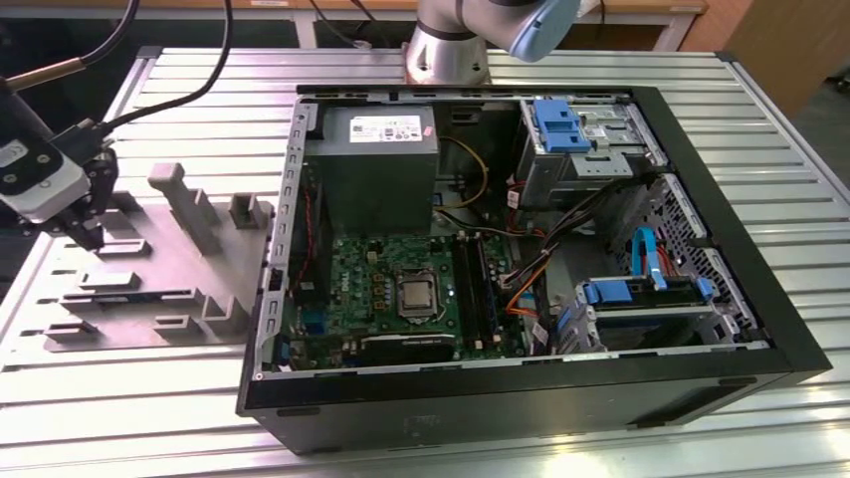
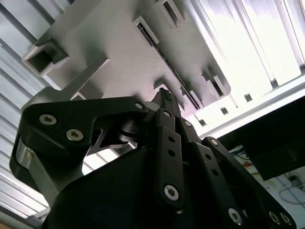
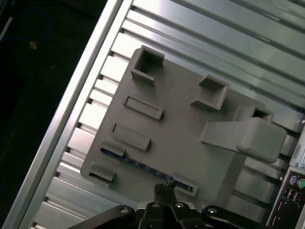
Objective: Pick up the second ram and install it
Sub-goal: 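Pick up the second ram and move it above second insertion slot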
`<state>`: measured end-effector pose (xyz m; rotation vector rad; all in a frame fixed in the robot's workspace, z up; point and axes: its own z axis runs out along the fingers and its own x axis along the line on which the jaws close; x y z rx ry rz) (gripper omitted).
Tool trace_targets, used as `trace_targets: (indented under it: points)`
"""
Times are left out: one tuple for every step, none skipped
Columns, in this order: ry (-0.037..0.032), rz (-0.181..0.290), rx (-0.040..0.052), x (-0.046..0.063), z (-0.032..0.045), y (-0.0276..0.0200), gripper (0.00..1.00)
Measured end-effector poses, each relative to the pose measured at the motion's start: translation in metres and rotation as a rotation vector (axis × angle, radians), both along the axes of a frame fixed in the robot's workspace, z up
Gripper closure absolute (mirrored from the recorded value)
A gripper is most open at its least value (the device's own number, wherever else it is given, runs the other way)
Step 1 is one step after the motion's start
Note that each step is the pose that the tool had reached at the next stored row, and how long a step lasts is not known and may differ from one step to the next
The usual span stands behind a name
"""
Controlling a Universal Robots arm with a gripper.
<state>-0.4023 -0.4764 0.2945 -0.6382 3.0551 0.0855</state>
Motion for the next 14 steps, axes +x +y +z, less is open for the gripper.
trace_targets:
  points:
    - [0.0,0.018,0.0,0.0,-0.0003,0.0,0.89]
    - [0.0,0.036,0.0,0.0,-0.0007,0.0,0.89]
    - [0.0001,0.054,-0.0001,0.0,-0.001,0.0,0.89]
    - [0.0,0.072,0.0,0.0,-0.0014,0.0,0.89]
    - [0.0,0.091,0.0,0.0,-0.0018,0.0,0.89]
    - [0.0,0.109,0.0,0.0,-0.0022,0.0,0.89]
    - [0.0,0.128,0.0,0.0,-0.0026,0.0,0.89]
    - [0.0,0.145,0.0,0.0,-0.003,0.0,0.89]
    - [0.0001,0.163,-0.0001,0.0,-0.0033,0.0,0.89]
    - [0.0001,0.181,0.0,0.0,-0.0037,0.0,0.89]
    - [0.0001,0.199,0.0,0.0,-0.004,0.0,0.89]
    - [0.0,0.217,0.0,0.0,-0.0045,0.0,0.89]
    - [0.0001,0.236,-0.0001,0.0,-0.0048,0.0,0.89]
    - [0.0,0.254,0.0,0.0,-0.0052,0.0,0.89]
